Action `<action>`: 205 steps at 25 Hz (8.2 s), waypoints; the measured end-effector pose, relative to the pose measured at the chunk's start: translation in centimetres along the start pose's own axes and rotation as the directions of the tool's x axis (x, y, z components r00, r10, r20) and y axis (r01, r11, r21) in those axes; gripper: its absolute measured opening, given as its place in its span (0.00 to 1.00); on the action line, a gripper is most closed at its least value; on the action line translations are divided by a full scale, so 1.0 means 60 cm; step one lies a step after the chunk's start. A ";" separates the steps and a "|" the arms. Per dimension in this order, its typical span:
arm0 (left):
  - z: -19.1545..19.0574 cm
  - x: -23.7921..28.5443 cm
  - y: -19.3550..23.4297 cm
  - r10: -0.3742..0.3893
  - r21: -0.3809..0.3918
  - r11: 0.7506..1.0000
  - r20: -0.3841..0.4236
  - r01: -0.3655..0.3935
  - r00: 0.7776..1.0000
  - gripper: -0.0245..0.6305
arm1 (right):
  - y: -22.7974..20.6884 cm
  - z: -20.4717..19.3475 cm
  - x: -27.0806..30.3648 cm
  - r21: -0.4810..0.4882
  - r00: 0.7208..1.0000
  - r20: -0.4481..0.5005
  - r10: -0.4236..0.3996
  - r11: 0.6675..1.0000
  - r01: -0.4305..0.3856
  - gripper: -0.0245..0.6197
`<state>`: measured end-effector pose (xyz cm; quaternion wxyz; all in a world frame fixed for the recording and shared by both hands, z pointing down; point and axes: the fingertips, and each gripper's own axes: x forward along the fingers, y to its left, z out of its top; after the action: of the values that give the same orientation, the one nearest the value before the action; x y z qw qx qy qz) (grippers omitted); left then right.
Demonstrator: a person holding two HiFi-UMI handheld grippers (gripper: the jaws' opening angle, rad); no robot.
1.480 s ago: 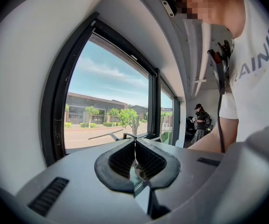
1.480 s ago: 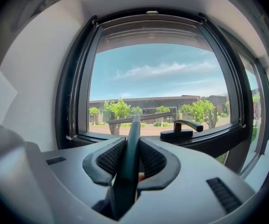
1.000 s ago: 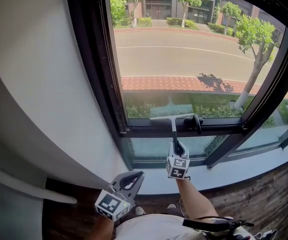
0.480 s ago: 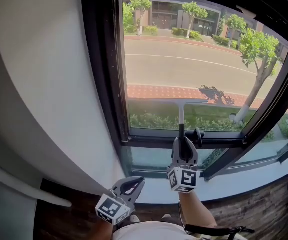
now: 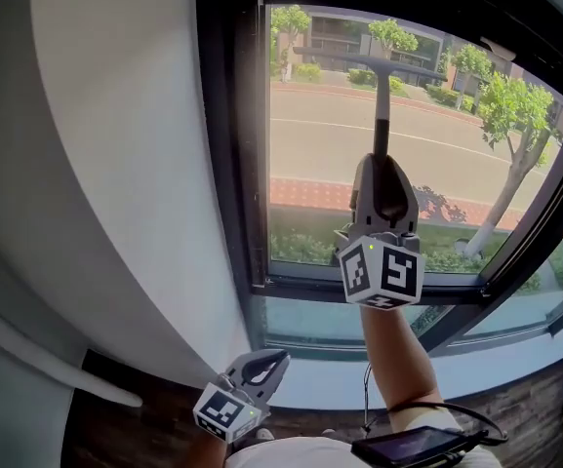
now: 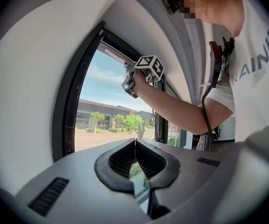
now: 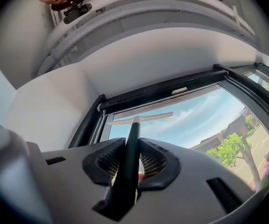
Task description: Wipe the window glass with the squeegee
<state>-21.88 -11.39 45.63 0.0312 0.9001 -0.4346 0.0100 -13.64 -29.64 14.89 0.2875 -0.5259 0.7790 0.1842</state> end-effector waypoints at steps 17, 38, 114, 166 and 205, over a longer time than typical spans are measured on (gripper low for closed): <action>0.014 -0.030 0.029 0.033 0.020 0.999 0.010 -0.033 0.999 0.07 | 0.046 0.051 0.157 -0.049 0.998 0.046 -0.041 0.998 0.043 0.19; 0.011 -0.021 0.022 -0.009 -0.005 1.000 0.027 0.009 1.000 0.07 | 0.061 -0.002 0.148 -0.133 0.999 0.003 -0.054 0.990 0.053 0.19; -0.025 -0.024 -0.019 -0.052 -0.025 0.998 -0.034 0.051 0.998 0.07 | 0.057 -0.267 -0.115 -0.150 0.957 -0.288 -0.031 0.989 -0.013 0.19; -0.038 -0.025 -0.009 -0.056 -0.028 0.998 -0.064 0.054 0.996 0.07 | 0.061 -0.403 -0.262 -0.135 0.881 -0.471 -0.044 0.991 -0.023 0.19; -0.071 -0.064 -0.014 -0.051 -0.051 0.998 -0.137 0.044 0.989 0.07 | 0.062 -0.602 -0.470 -0.056 0.651 -0.753 -0.092 0.996 0.076 0.19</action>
<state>-23.54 -7.58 49.66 0.0831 0.9063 -0.4098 0.0613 -18.31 -29.41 60.63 -0.0588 -0.5929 0.8011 -0.0567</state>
